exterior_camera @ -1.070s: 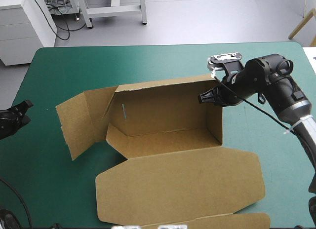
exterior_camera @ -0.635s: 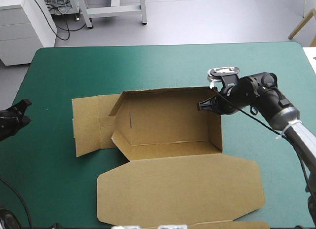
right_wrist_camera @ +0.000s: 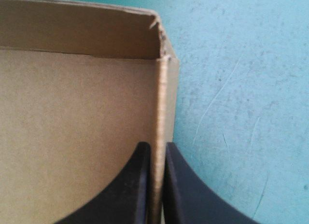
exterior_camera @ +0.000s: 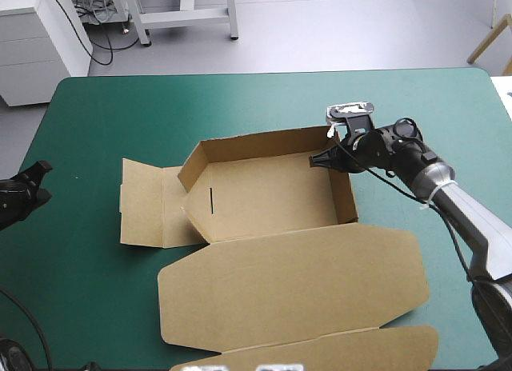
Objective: Fold the box
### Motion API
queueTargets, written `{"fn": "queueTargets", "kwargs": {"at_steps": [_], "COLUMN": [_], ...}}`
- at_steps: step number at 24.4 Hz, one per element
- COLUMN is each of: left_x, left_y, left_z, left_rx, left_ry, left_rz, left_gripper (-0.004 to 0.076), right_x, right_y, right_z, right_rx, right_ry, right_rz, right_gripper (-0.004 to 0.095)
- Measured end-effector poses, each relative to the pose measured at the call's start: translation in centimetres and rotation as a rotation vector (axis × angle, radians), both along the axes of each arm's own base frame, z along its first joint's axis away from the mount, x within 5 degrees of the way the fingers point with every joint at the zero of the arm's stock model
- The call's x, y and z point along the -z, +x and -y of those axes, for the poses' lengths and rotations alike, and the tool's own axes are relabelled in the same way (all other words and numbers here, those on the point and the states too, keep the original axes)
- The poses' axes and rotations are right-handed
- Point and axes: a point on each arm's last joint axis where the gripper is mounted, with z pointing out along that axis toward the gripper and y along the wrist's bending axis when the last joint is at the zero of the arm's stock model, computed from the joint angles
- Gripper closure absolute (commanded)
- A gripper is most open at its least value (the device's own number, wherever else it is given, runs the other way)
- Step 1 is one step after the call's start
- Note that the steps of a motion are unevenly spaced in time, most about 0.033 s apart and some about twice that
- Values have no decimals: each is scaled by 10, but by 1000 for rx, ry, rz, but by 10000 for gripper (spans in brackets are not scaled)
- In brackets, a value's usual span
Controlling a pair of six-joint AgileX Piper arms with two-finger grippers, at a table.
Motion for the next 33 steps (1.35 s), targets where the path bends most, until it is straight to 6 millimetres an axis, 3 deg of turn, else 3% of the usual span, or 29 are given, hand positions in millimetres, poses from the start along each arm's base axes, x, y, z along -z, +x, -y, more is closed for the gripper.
{"fn": "queueTargets", "kwargs": {"at_steps": [5,8,15,22,25,29,33], "left_x": [0,0,0,0,0,0,0], "left_y": [0,0,0,0,0,0,0], "left_z": [0,0,0,0,0,0,0], "left_rx": [-3,-6,-5,-8,-9,-11,-13], "left_ry": [-3,-5,-4,-6,-7,-8,-8], "left_rz": [0,-1,-1,-2,-2,-3,-2], "left_gripper": [717,717,717,717,717,717,717], "right_x": [4,2,-24,-77,-112,-143,-155], "right_y": [4,5,9,3,-12,-39,-57], "right_z": [-2,-2,-4,-2,5,18,24], "right_rx": [0,-1,-5,-13,-16,-6,-8], "right_ry": [2,3,10,-1,-14,-41,-33], "right_rz": [11,14,35,4,25,62,57], "right_gripper": [266,111,98,98,98,98,98]}}
